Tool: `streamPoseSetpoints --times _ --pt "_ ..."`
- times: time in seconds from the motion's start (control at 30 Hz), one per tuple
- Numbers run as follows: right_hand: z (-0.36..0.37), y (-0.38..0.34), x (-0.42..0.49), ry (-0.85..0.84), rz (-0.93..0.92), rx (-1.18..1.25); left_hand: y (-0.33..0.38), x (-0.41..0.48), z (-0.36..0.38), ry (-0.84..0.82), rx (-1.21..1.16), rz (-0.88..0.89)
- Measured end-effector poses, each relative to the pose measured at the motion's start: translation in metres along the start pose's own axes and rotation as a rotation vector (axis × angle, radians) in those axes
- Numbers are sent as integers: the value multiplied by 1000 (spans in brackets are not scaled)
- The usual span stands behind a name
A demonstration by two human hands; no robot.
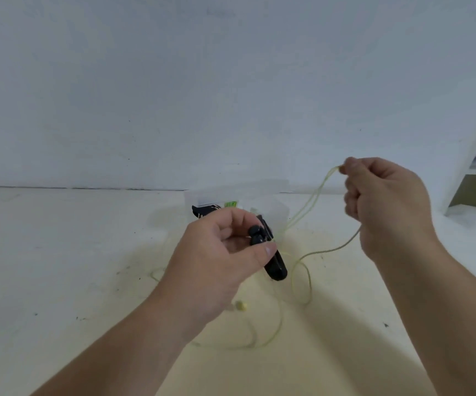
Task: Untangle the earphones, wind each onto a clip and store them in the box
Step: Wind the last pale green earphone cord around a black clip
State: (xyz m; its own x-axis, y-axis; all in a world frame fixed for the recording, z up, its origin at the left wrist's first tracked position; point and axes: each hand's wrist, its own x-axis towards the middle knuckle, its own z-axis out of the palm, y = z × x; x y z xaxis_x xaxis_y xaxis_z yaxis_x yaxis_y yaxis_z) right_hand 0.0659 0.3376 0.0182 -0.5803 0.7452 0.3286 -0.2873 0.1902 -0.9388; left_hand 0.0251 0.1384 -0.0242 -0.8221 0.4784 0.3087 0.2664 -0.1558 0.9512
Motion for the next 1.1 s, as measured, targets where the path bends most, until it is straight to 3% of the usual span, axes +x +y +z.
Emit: streamPoseSetpoints --times 0.37,0.5,0.63,0.73,0.8,0.83,0.9,0.97,1.03,1.1 --pt "-23 17 30 435 208 66 4 11 -23 40 18 -144" --pt "-28 16 35 474 256 54 7 13 -27 78 45 -185" --pt "-20 22 32 237 170 -238 9 11 -25 60 52 -160" --pt "-12 20 20 140 -19 -579 9 11 -25 19 62 -137" --pt "-4 10 5 -21 -198 -531 8 11 -26 15 70 -125" --pt "2 5 -4 -182 -245 -428 7 11 -26 19 74 -122" --pt "12 1 -22 -580 -194 -227 6 12 -26 23 81 -113" --pt "19 5 -33 -887 -84 -265 6 12 -26 30 71 -98" --pt "23 13 -37 -1039 -55 -410 7 12 -25 50 59 -79" --pt "24 15 -35 -1018 -66 -491 7 13 -25 66 64 -67"
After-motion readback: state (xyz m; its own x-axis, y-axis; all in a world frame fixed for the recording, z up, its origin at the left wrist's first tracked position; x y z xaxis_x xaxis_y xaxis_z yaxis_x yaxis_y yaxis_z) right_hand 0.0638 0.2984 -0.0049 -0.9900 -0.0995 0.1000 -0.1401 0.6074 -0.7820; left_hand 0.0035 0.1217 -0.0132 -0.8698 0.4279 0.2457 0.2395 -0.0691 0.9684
